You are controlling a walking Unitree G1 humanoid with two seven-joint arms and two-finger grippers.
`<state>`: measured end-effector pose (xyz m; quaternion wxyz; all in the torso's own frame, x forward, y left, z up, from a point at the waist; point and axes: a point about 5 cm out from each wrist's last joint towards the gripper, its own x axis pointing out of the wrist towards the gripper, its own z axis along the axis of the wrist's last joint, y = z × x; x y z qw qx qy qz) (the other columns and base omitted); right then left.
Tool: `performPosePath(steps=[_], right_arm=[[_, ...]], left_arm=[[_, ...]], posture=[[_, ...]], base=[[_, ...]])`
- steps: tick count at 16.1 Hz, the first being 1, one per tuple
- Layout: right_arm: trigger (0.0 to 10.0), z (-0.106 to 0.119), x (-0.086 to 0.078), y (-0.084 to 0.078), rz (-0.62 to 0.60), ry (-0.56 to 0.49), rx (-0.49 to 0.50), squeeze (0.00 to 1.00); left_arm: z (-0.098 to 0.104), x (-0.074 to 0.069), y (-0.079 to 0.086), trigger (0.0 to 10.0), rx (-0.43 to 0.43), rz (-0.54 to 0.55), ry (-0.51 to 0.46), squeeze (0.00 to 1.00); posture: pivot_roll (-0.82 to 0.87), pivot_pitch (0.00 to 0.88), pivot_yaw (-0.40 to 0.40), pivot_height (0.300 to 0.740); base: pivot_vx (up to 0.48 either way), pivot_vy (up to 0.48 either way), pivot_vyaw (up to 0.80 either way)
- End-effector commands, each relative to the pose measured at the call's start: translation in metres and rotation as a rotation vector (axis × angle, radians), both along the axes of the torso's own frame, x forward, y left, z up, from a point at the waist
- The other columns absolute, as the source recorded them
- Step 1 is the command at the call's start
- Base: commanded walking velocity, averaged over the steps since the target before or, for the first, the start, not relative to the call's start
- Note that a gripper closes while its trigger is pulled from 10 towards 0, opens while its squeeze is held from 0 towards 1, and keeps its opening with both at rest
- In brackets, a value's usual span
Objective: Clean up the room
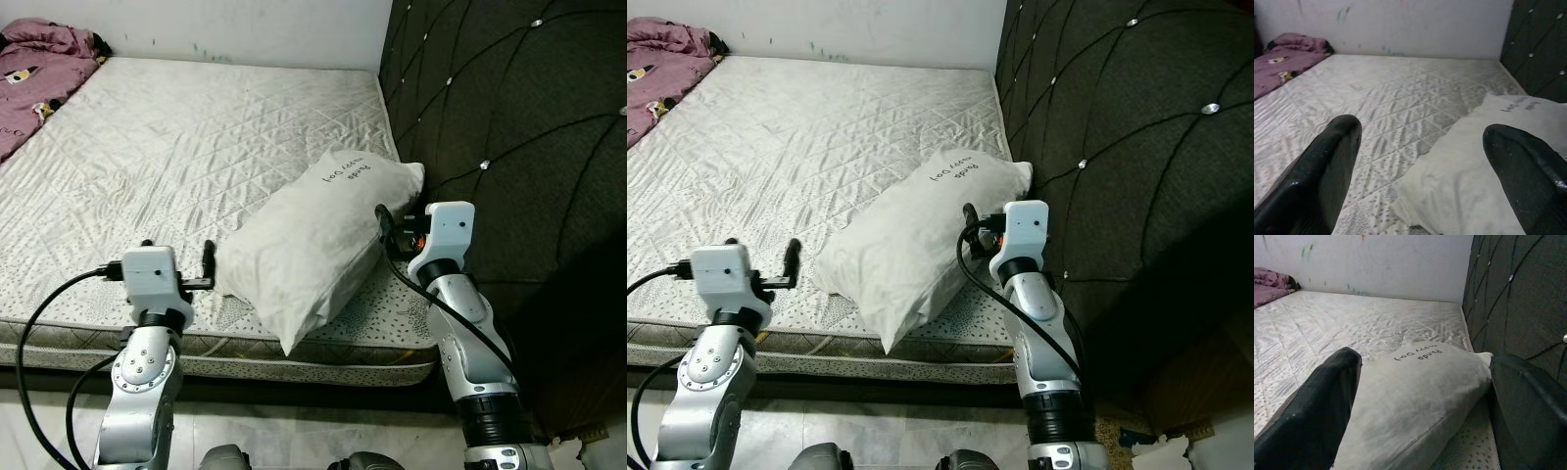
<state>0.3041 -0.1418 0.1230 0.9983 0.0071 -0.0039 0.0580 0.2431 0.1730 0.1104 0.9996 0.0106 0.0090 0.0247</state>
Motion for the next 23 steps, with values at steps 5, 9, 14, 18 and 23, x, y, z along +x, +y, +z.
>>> performPosePath(steps=[5,9,14,18,23], right_arm=[[10.0,0.006,-0.002,0.003,0.026,-0.003,0.029,0.00],[10.0,0.007,-0.001,0.002,0.033,-0.007,0.027,0.00],[10.0,0.007,0.000,0.001,0.034,-0.010,0.019,0.00],[10.0,0.008,0.003,0.001,0.034,-0.013,0.011,0.00],[10.0,0.007,0.004,0.001,0.032,-0.013,0.007,0.00]], left_arm=[[0.005,-0.001,-0.004,10.0,-0.068,-0.051,-0.016,0.00],[0.007,-0.001,-0.007,10.0,-0.079,-0.073,-0.025,0.00],[0.008,0.000,-0.009,10.0,-0.089,-0.083,-0.030,0.00],[0.007,0.001,-0.009,10.0,-0.097,-0.085,-0.033,0.00],[0.006,0.002,-0.012,10.0,-0.114,-0.095,-0.019,0.00]], posture=[[-0.07,0.000,-0.014,0.740],[-0.07,0.000,-0.019,0.740],[-0.07,0.000,-0.022,0.740],[-0.07,0.000,-0.026,0.740],[-0.07,0.000,-0.026,0.740]], base=[[0.000,0.000,-0.13],[0.062,0.000,-0.38],[0.298,0.000,0.00],[0.328,0.000,0.00],[0.269,0.000,0.00]])
